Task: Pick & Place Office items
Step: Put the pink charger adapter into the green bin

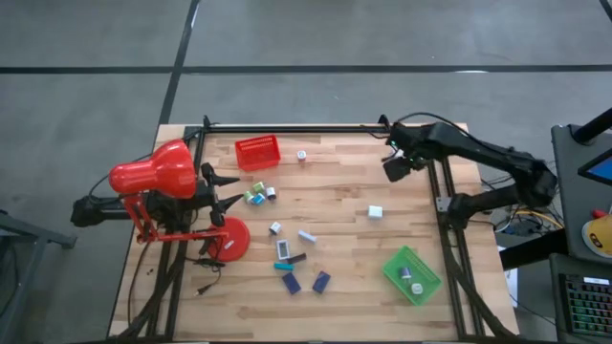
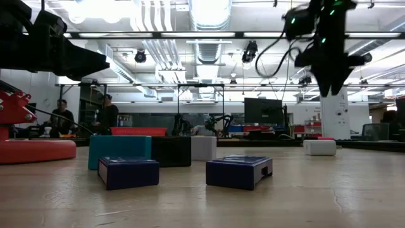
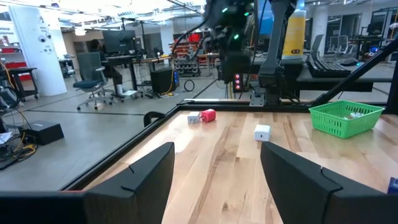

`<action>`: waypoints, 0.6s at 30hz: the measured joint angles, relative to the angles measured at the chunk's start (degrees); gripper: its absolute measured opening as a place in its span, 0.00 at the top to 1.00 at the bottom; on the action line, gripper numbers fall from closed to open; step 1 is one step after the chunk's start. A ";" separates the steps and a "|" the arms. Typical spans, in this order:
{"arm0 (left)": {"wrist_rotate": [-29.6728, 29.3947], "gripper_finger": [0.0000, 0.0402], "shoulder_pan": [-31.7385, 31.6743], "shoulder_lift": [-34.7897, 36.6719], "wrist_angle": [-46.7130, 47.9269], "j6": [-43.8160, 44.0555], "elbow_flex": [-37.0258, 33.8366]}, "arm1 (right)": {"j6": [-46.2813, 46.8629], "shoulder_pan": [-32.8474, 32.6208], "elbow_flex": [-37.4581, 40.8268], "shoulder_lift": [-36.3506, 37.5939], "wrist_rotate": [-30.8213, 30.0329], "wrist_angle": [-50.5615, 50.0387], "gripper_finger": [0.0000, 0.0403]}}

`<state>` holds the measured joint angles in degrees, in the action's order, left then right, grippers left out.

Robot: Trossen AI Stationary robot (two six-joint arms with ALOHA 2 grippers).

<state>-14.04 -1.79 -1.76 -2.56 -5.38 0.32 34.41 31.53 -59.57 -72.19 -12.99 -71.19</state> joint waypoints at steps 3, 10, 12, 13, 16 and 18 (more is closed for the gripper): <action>-0.02 0.39 0.00 0.00 0.00 -0.01 -0.01 | -5.21 2.95 0.02 -4.12 0.03 2.87 0.58; 0.00 0.39 0.01 0.00 0.01 -0.01 -0.02 | -16.23 9.38 0.02 -11.53 -0.02 5.22 0.58; -0.01 0.39 0.00 0.00 0.01 0.01 -0.01 | -17.72 10.75 0.02 -12.89 -0.04 5.25 0.58; 0.00 0.39 0.00 0.00 0.01 0.00 -0.01 | -18.40 11.36 0.02 -13.35 -0.03 5.33 0.58; 0.00 0.39 -0.01 0.00 0.01 -0.01 -0.02 | -21.58 12.45 0.02 -14.28 -0.07 5.73 0.58; 0.00 0.39 0.01 0.00 0.01 0.01 0.00 | -24.10 12.83 0.02 -14.71 -0.13 6.42 0.58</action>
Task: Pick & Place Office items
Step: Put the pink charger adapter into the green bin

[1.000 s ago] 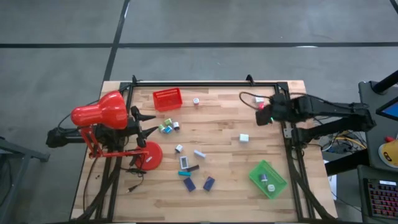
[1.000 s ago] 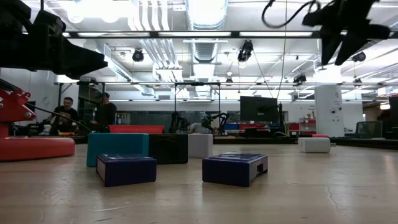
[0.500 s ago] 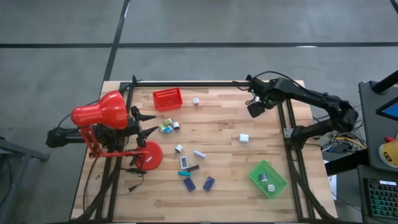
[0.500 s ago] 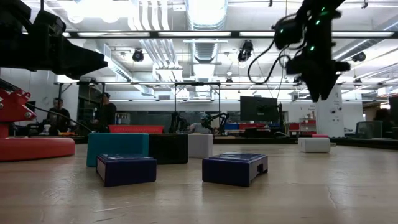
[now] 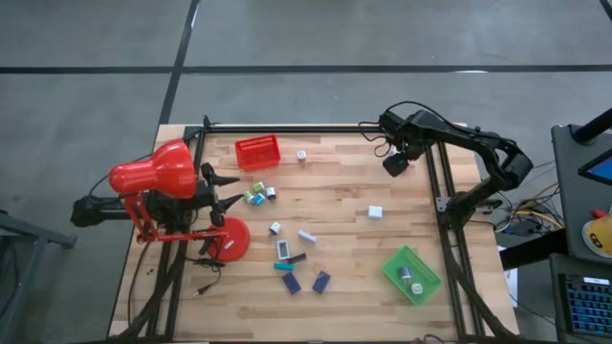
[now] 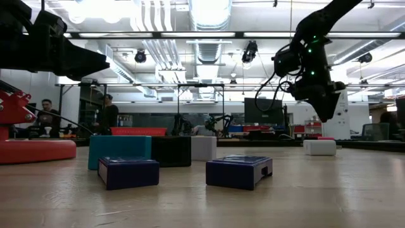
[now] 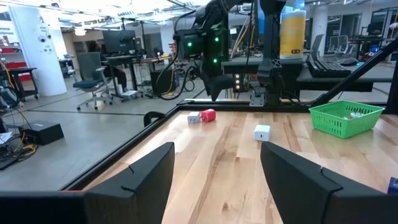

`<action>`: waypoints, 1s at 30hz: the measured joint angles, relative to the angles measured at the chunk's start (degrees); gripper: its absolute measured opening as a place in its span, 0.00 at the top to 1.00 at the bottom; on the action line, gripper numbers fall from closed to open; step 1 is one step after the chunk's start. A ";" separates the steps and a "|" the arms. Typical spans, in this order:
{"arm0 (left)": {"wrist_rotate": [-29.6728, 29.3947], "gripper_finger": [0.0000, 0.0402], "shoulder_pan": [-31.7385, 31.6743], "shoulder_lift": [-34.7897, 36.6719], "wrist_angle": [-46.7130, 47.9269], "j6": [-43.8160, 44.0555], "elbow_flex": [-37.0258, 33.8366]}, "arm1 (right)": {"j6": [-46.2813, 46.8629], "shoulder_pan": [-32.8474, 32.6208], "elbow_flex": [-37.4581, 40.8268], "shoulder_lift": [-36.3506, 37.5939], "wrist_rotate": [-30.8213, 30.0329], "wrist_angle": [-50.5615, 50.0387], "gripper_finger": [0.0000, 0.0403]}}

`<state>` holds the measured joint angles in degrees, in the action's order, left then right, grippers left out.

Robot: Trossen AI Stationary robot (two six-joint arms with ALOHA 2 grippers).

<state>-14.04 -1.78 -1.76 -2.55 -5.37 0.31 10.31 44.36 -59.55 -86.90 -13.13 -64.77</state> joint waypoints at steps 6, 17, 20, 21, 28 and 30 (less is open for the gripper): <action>-0.02 0.39 -0.02 0.00 0.00 0.00 -0.02 | -2.11 1.03 0.24 -0.73 -0.38 1.81 0.58; -0.01 0.39 -0.01 0.00 -0.01 -0.01 -0.01 | -4.50 2.10 1.43 -4.88 0.14 4.01 0.58; 0.00 0.39 -0.02 0.00 0.00 -0.02 0.00 | -4.59 2.08 1.44 -6.30 0.79 4.34 0.58; -0.02 0.39 0.00 0.00 -0.01 -0.02 -0.02 | -4.59 2.12 1.44 -6.78 0.79 4.37 0.58; -0.02 0.39 -0.02 0.00 -0.01 -0.01 -0.01 | -5.03 2.23 1.51 -9.82 0.78 5.61 0.58; 0.00 0.39 0.00 0.00 -0.02 -0.02 0.00 | -5.07 2.40 1.51 -10.44 0.56 5.63 0.58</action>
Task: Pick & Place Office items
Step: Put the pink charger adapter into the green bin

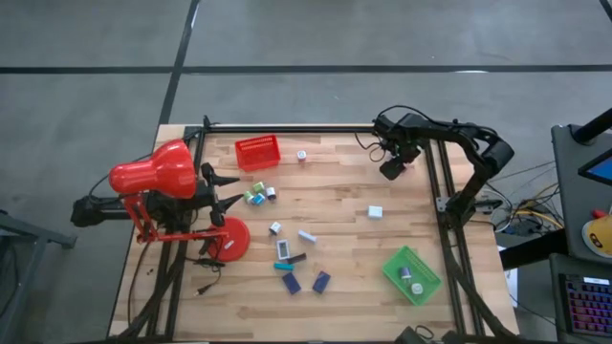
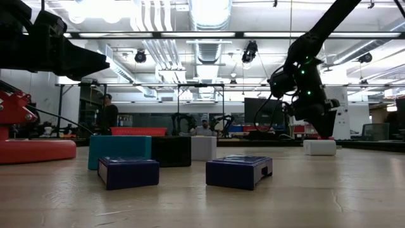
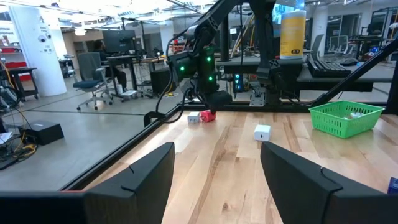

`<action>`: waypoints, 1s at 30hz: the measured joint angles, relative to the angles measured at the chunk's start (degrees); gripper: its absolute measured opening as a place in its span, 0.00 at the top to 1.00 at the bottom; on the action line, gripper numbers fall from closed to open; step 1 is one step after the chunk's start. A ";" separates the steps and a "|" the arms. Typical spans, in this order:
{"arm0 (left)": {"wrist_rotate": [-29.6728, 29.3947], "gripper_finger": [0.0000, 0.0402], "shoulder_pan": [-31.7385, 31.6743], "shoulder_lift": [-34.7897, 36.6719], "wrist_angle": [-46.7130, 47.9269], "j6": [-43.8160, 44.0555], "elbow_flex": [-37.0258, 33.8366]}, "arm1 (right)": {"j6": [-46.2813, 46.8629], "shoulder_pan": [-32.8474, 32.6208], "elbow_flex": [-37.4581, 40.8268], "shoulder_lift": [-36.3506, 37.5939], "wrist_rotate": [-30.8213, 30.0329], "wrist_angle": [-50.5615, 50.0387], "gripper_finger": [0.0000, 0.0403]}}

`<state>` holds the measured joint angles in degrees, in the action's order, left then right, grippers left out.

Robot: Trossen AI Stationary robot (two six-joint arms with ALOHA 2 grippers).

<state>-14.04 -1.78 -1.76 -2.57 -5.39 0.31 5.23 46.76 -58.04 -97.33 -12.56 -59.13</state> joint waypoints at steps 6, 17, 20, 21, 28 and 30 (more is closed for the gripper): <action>0.00 0.39 0.00 0.00 0.00 0.00 0.00 | -0.03 0.68 -0.04 -1.01 -0.21 0.13 0.58; -0.01 0.39 -0.01 0.00 0.02 0.00 0.00 | -0.75 0.96 -0.26 0.05 0.97 1.06 0.58; 0.00 0.39 -0.02 0.00 0.01 0.01 -0.02 | -0.75 0.93 -0.26 0.98 1.08 1.01 0.58; 0.00 0.39 -0.01 0.00 0.01 0.01 -0.01 | -0.76 0.92 -0.24 1.22 1.08 0.97 0.58; -0.02 0.39 0.00 0.00 0.01 0.01 -0.02 | -0.77 0.92 -0.05 1.50 1.10 0.99 0.58; -0.02 0.39 -0.01 0.00 0.00 0.00 -0.01 | -0.96 0.92 0.15 1.50 1.16 1.05 0.58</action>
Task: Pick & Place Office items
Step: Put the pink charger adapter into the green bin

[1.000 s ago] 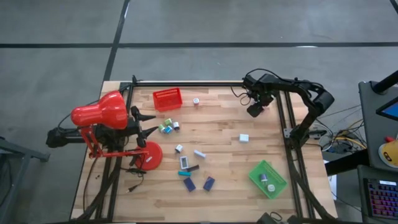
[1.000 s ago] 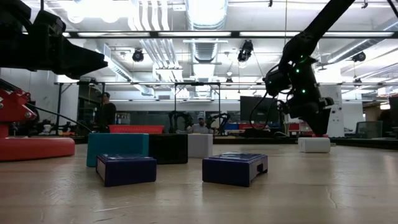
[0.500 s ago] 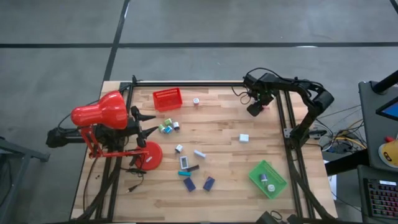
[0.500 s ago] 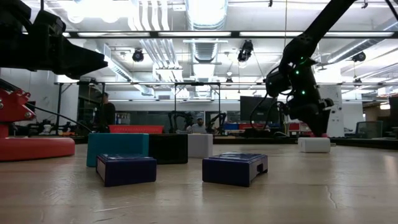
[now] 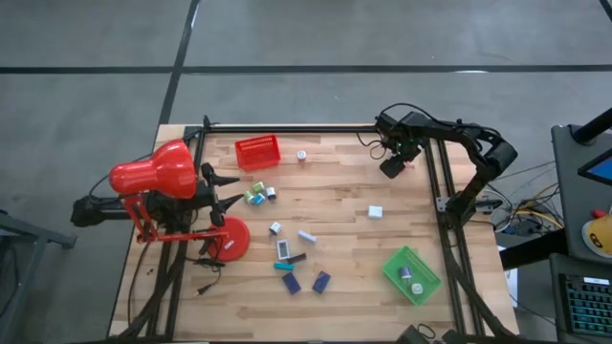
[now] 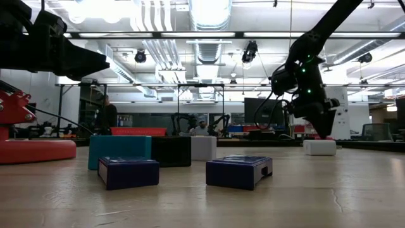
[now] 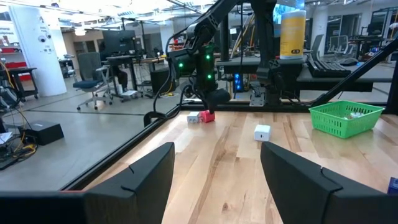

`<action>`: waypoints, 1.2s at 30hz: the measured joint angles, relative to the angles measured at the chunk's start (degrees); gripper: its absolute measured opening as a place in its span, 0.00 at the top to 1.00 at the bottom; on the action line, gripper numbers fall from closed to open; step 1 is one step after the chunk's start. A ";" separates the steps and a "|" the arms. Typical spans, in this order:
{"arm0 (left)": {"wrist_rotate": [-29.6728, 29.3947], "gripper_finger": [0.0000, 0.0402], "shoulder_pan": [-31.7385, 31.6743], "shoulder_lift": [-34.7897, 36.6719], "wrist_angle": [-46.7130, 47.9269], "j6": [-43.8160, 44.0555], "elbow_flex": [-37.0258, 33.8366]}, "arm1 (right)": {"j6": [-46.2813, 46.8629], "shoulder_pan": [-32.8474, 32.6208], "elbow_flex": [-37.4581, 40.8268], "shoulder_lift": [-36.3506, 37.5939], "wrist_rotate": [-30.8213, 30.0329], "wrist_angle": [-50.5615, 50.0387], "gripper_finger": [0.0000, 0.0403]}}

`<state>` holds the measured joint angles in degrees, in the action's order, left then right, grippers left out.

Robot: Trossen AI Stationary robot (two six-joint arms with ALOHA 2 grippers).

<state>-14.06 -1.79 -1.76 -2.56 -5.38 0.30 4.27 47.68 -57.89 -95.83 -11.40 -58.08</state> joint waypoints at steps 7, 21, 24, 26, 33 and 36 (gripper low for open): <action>0.01 0.39 0.00 0.00 0.01 0.01 0.00 | -0.47 0.00 0.27 0.00 0.13 0.33 0.58; 0.00 0.39 0.01 0.00 0.00 0.00 0.00 | -1.44 0.35 0.70 0.00 0.96 3.06 0.58; 0.01 0.39 -0.01 0.00 0.02 0.00 0.00 | -1.36 0.35 0.76 0.02 0.96 3.12 0.58; 0.00 0.39 0.01 0.00 0.00 0.00 0.00 | -1.47 0.35 0.82 0.02 1.00 3.18 0.58; 0.00 0.39 0.01 0.00 0.01 0.01 0.00 | -2.96 0.37 1.00 0.09 5.73 3.21 0.54; 0.02 0.39 0.00 0.00 0.00 0.01 0.00 | 0.08 0.33 1.00 0.09 5.09 2.81 0.51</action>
<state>-14.04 -1.79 -1.76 -2.57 -5.37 0.30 4.35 48.01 -56.88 -95.74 -6.31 -55.27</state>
